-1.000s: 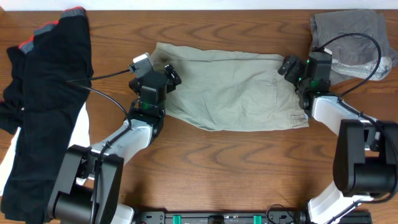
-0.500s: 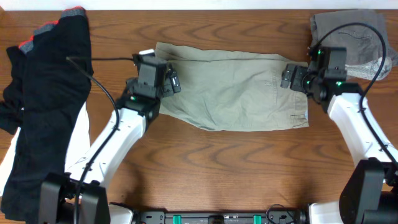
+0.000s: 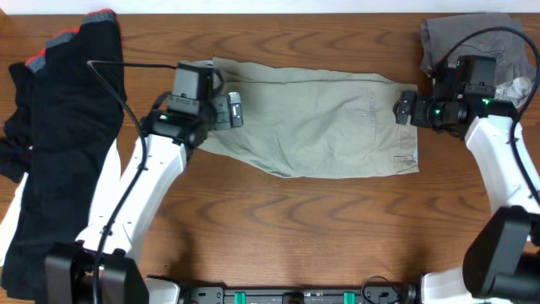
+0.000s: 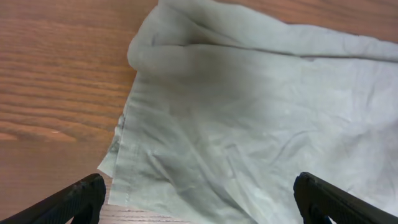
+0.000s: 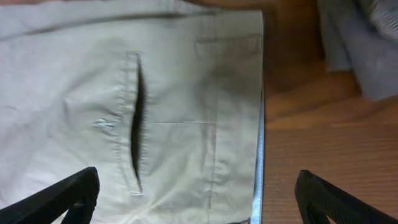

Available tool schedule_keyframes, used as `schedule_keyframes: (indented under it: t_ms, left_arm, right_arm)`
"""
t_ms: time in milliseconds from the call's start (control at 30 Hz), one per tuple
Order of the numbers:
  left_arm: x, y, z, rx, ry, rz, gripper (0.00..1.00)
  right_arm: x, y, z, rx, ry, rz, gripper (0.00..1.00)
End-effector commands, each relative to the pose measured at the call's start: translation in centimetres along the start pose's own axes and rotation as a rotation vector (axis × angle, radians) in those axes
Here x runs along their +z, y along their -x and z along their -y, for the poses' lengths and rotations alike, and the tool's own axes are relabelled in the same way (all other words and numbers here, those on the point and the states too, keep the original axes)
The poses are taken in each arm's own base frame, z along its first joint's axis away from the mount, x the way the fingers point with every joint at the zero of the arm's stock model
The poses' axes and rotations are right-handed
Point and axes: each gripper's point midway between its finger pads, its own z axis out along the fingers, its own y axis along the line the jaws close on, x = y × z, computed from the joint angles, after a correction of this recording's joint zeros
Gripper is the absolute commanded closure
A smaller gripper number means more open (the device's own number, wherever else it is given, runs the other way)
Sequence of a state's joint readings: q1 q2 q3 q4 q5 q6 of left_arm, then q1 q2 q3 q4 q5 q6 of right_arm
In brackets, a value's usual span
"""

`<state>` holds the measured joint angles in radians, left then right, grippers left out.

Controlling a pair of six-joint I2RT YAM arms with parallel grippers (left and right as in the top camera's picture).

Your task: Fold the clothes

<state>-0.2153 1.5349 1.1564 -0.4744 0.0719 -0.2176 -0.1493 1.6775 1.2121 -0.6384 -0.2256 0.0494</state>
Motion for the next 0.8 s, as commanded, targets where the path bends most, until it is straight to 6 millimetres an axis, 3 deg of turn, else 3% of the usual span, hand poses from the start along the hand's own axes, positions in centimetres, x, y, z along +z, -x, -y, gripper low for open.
schedule_keyframes:
  t_ms: [0, 100, 233, 533, 767]
  left_arm:
    - [1.6, -0.7, -0.1, 0.027, -0.078, -0.067, 0.02]
    - [3.0, -1.1, 0.0, 0.002, -0.135, -0.1, 0.01]
    - [5.3, -1.1, 0.7, 0.01, -0.189, -0.103, 0.16]
    - [11.1, -3.0, -0.1, 0.006, -0.179, -0.154, 0.79]
    - [13.0, -3.4, -1.0, -0.001, -0.142, -0.15, 0.89]
  right_arm:
    - [1.8, -0.4, 0.1, -0.011, 0.046, -0.04, 0.02]
    - [2.9, -1.1, 0.4, -0.002, 0.045, -0.075, 0.01]
    - [3.5, -1.6, 0.4, 0.009, 0.052, -0.097, 0.01]
    - [3.5, -1.9, 0.2, 0.047, 0.06, -0.111, 0.01]
    - [3.7, -2.4, 0.2, 0.055, 0.063, -0.122, 0.05]
